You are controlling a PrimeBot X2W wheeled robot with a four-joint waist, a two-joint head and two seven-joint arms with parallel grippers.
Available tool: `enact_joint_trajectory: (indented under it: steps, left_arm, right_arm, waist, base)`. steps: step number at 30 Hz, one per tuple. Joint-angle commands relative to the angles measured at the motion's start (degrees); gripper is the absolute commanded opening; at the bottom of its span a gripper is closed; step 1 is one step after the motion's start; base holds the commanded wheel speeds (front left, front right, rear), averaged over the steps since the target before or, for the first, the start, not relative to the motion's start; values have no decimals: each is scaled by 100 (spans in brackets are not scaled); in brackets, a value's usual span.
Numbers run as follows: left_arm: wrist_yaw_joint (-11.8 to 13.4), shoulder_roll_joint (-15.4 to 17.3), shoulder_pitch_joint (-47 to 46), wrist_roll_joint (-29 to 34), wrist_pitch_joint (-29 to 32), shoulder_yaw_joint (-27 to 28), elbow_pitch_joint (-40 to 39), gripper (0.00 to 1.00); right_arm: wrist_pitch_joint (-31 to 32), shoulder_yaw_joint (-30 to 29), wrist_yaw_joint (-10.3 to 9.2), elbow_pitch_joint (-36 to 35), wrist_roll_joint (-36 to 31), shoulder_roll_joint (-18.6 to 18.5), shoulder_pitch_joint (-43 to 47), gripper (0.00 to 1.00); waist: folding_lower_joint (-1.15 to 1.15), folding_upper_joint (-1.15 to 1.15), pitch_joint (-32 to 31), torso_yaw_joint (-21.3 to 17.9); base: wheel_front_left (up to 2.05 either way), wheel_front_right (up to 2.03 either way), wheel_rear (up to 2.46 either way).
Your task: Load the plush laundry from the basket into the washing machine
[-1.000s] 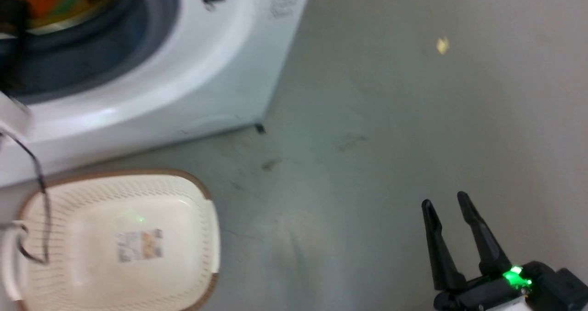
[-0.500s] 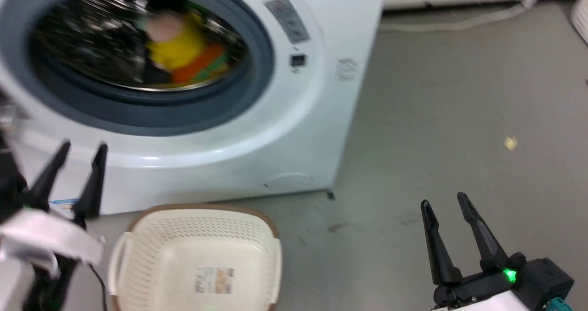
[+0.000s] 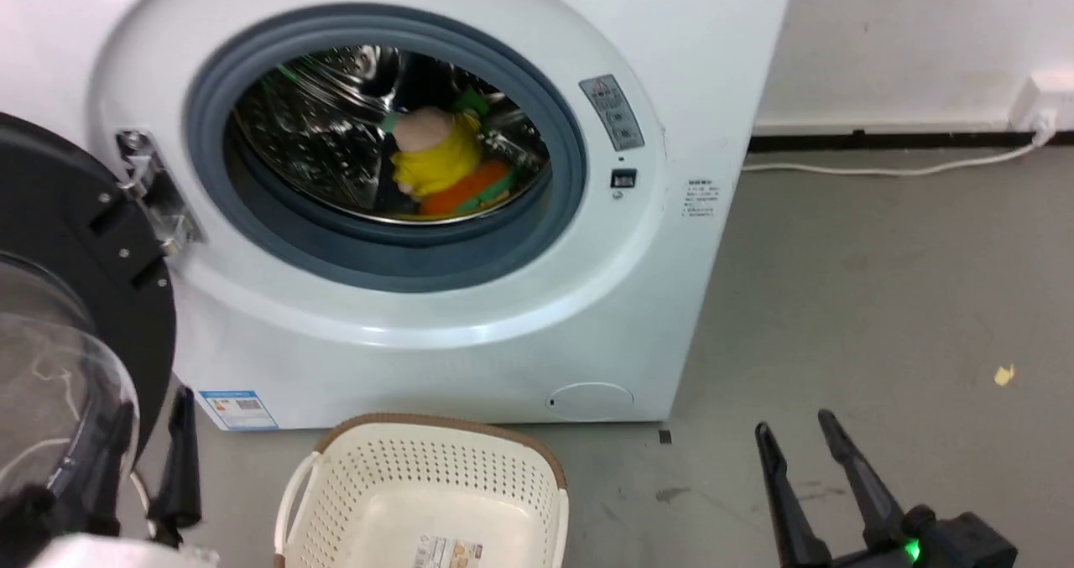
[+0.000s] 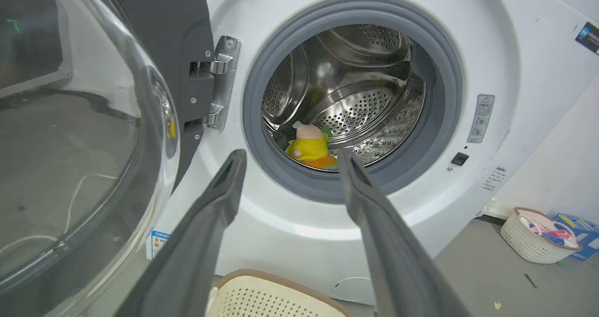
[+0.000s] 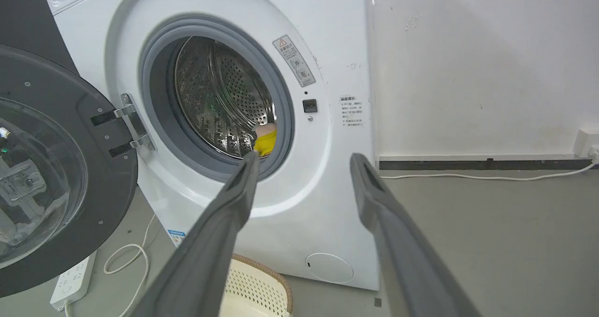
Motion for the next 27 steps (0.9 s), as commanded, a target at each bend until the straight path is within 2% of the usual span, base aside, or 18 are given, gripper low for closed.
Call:
enact_joint_trajectory:
  steps: [1,5,10,14,20,27]
  left_arm:
    - [-116,-137,144,108,-29,95,-47,100]
    - [-418,-480,422,548,-30,228,-7,100]
    - [-523,-843,540,1271,-30,450,99,100]
    - [-593,-988,624,1906,-30,413,162,100]
    - [-651,-1248,687,2264,-30,527,212,100]
    - [-693,-1364,691,2427,-30,589,254,100]
  right_arm:
    - [-26,15,3,12,23,-7,74,100]
    - [-26,43,3,13,49,-7,139,100]
    - [-26,-81,3,-27,98,-7,193,100]
    - [-26,-200,3,-34,89,-7,227,100]
    - [-26,-198,3,-30,45,-7,260,100]
    - [-26,-123,3,16,31,-7,258,100]
  waist:
    - [1,0,-41,38]
    - [1,0,-70,53]
    - [1,0,-97,49]
    - [1,0,-117,40]
    - [1,0,-127,53]
    - [1,0,-120,144]
  base:
    - [0,0,0]
    - [0,0,0]
    - [0,0,0]
    - [0,0,0]
    - [0,0,0]
    - [0,0,0]
